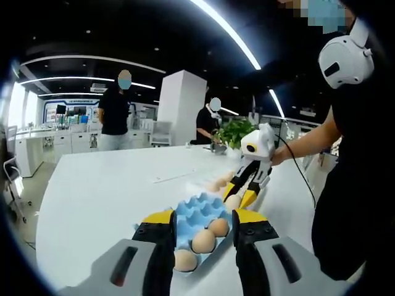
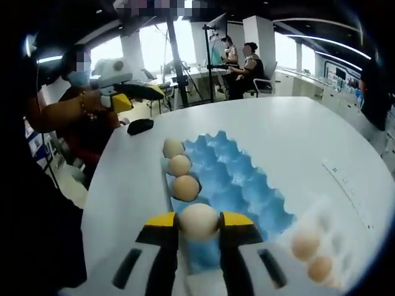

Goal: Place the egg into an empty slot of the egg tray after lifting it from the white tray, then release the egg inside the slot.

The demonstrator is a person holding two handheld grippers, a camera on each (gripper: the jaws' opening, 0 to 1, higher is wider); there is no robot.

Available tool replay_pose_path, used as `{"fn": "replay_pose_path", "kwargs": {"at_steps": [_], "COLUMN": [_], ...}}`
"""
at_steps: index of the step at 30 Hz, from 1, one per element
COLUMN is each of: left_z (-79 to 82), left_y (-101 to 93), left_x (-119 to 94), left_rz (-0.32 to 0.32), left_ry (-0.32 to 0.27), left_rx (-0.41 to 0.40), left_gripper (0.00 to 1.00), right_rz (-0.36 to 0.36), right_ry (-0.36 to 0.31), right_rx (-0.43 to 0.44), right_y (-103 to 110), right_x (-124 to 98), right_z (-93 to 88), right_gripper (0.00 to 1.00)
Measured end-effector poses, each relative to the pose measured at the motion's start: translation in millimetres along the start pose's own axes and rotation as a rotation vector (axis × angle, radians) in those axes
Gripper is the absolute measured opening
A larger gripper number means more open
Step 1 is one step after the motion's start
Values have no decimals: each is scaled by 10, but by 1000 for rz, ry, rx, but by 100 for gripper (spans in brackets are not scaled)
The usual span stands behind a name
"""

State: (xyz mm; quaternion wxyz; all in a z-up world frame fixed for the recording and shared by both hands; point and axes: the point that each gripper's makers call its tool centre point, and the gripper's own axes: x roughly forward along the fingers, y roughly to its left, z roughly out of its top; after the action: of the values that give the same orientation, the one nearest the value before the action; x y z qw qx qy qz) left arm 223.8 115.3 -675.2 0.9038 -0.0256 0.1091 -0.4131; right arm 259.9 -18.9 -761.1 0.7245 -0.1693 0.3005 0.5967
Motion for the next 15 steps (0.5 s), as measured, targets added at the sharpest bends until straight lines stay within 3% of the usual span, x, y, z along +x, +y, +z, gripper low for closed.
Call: {"fn": "replay_pose_path", "kwargs": {"at_steps": [15], "left_z": [-10], "left_y": [0], "left_x": [-16], "left_rz": [3], "left_ry": [0], "left_rx": [-6], "left_gripper": [35], "right_rz": [23], "right_ry": [23], "right_rx": [-17], "right_y": [27], "right_x": [195], "right_z": [-29], "right_gripper": [25]}}
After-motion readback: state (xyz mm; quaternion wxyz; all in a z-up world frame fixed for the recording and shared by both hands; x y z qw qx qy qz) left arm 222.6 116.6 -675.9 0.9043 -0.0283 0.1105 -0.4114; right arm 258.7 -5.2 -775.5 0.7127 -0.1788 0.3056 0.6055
